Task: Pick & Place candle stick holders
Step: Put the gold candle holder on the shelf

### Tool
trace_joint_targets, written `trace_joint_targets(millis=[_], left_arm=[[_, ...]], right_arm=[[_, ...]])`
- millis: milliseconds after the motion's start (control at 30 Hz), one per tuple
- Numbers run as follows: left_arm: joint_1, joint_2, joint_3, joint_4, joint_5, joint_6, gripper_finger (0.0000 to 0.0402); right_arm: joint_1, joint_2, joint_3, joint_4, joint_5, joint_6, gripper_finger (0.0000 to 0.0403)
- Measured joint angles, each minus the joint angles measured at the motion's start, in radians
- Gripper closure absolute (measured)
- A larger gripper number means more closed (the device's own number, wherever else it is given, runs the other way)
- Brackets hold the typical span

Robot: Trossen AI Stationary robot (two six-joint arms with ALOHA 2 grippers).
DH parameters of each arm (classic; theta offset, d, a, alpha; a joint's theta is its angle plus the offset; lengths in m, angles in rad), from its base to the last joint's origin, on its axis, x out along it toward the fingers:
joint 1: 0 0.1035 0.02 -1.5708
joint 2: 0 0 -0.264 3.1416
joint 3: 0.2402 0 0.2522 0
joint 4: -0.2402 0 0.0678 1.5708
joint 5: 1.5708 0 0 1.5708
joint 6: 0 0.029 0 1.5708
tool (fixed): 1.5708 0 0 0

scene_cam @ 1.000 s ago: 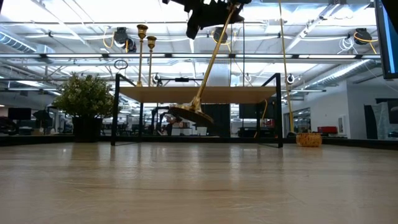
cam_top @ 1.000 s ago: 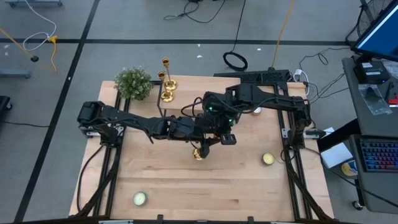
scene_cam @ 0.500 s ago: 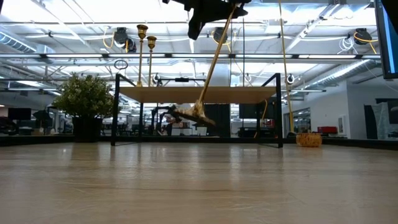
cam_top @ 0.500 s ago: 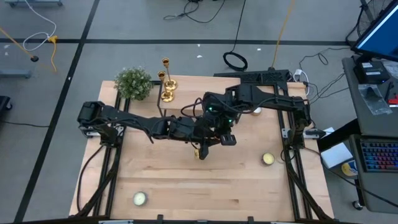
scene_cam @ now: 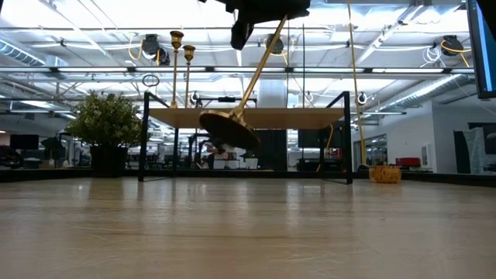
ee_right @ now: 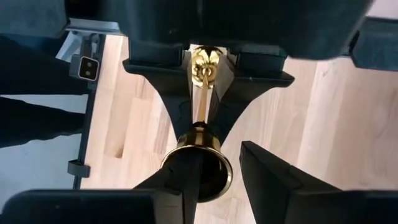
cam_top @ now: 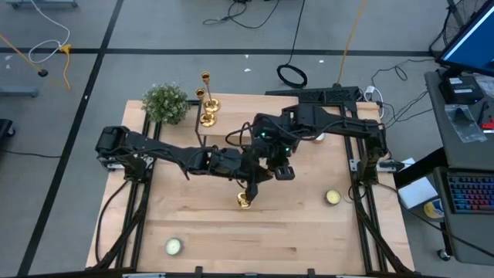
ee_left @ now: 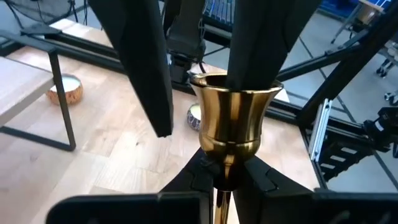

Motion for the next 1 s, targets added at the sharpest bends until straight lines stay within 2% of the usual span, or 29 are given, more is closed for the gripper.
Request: trace_joint_targets(millis=[600,1000], left_arm=[[0.000,0.000,0.000,0.009,0.002,-0.001,0.0374],[0.000,0.000,0.000,-0.065,0.000,-0.025,0.0374]], right_arm=[[0.000,-0.016,0.000,-0.023,-0.002,0.002,0.0292],[-0.028,-0.016,0.000,-0.085,-0.007,0.069,0.0263]])
